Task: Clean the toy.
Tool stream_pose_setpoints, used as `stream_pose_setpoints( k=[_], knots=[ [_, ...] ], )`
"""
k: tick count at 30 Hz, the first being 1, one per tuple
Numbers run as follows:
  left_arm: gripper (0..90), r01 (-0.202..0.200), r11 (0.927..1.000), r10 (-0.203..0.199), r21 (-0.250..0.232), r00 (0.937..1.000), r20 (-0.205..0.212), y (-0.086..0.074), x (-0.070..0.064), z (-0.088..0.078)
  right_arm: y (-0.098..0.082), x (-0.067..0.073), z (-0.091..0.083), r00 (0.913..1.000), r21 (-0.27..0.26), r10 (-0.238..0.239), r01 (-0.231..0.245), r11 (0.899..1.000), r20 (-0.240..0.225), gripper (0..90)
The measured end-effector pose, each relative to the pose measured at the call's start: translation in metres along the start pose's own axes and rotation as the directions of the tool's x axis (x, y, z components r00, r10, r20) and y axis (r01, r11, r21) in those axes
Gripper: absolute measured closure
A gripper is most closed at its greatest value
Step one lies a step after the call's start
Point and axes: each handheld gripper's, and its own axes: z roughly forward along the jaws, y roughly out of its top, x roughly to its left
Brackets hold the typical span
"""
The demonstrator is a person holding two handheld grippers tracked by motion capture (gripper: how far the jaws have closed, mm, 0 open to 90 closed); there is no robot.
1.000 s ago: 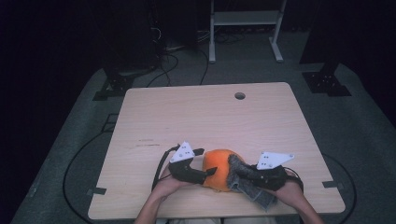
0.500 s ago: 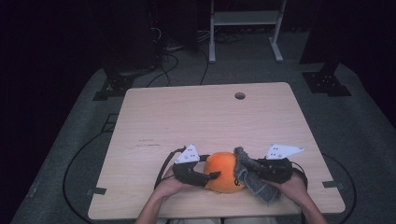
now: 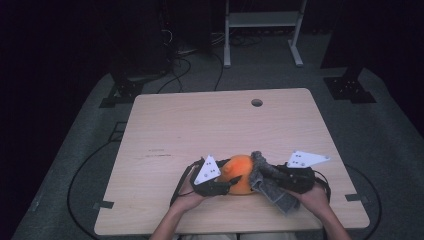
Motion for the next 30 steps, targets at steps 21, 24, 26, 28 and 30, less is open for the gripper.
stream_pose_setpoints(
  k=[21, 24, 26, 28, 30],
  knots=[
    [32.5, 0.115, 0.9909, -0.118, 0.069, 0.9923, 0.036, -0.013, 0.013, -0.017, -0.001, 0.01, 0.008, 0.9988, 0.013, -0.006, 0.006, 1.0, -0.049, 76.0],
    [32.5, 0.111, 0.9909, -0.115, 0.076, 0.9924, 0.044, -0.014, 0.013, -0.018, -0.006, 0.012, 0.014, 0.9983, 0.031, -0.023, 0.024, 0.999, -0.054, 75.9],
    [32.5, 0.111, 0.9905, -0.115, 0.081, 0.9921, 0.049, -0.014, 0.013, -0.019, -0.012, 0.007, 0.013, 0.9992, 0.064, -0.011, 0.014, 0.998, -0.038, 75.9],
    [32.4, 0.111, 0.9901, -0.116, 0.086, 0.9918, 0.054, -0.013, 0.014, -0.019, -0.018, 0.002, 0.012, 0.9996, 0.1, 0.007, -0.004, 0.995, -0.027, 75.9],
    [32.4, 0.106, 0.9898, -0.112, 0.095, 0.9921, 0.057, -0.011, 0.014, -0.019, -0.018, 0.0, 0.008, 0.9995, 0.1, 0.021, -0.018, 0.995, -0.025, 76.0]
  ],
)
